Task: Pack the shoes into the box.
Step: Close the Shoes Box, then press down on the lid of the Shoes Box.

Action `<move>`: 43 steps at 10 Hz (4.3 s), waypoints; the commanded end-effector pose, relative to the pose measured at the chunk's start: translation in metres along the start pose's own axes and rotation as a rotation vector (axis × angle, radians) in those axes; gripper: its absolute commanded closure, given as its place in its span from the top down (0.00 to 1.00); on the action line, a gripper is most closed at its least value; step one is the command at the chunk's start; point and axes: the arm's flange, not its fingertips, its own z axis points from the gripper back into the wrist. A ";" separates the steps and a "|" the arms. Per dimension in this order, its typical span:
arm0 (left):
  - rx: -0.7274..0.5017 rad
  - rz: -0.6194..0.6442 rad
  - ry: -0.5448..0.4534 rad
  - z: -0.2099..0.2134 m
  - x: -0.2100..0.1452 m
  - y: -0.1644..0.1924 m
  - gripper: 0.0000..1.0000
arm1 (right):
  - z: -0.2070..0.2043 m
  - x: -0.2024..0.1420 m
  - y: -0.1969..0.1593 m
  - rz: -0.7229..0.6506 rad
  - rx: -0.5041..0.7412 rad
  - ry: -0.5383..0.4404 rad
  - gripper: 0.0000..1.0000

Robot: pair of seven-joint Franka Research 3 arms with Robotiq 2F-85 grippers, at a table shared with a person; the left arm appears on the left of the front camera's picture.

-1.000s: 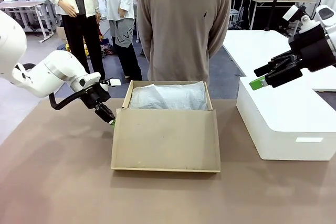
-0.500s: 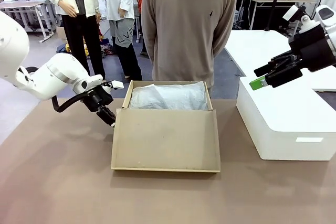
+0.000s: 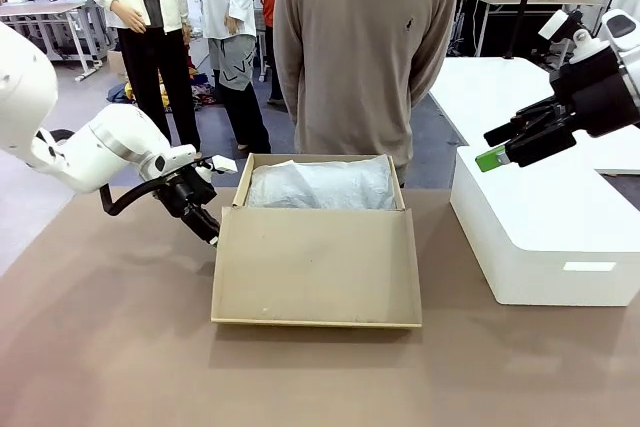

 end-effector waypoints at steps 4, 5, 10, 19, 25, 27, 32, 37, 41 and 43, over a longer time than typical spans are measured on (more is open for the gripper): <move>-0.096 0.002 -0.097 0.006 0.002 -0.007 0.00 | -0.003 0.000 -0.002 0.021 0.014 -0.037 1.00; -0.112 -0.012 -0.115 0.008 0.003 -0.010 0.00 | -0.003 0.000 -0.002 0.021 0.014 -0.037 1.00; -0.151 -0.005 -0.216 0.021 0.007 -0.029 0.00 | -0.003 0.000 -0.002 0.021 0.014 -0.037 1.00; -0.115 -0.062 -0.507 0.044 0.014 -0.045 0.00 | -0.003 0.000 -0.002 0.021 0.014 -0.037 1.00; 0.246 -0.012 -0.547 0.056 0.020 -0.058 0.00 | -0.003 0.000 -0.002 0.021 0.014 -0.037 1.00; 0.275 0.007 -0.541 0.067 0.019 -0.059 0.00 | -0.003 0.000 -0.002 0.021 0.014 -0.037 1.00; 0.270 0.003 -0.510 0.071 0.020 -0.053 0.00 | -0.003 0.000 -0.002 0.021 0.014 -0.037 1.00; 0.270 0.003 -0.510 0.071 0.020 -0.053 0.00 | -0.003 0.000 -0.002 0.021 0.014 -0.037 1.00; 0.270 0.003 -0.510 0.071 0.020 -0.053 0.00 | -0.003 0.000 -0.002 0.021 0.014 -0.037 1.00; 0.353 0.020 -0.412 0.077 0.022 -0.071 0.00 | -0.003 0.000 -0.002 0.021 0.014 -0.037 1.00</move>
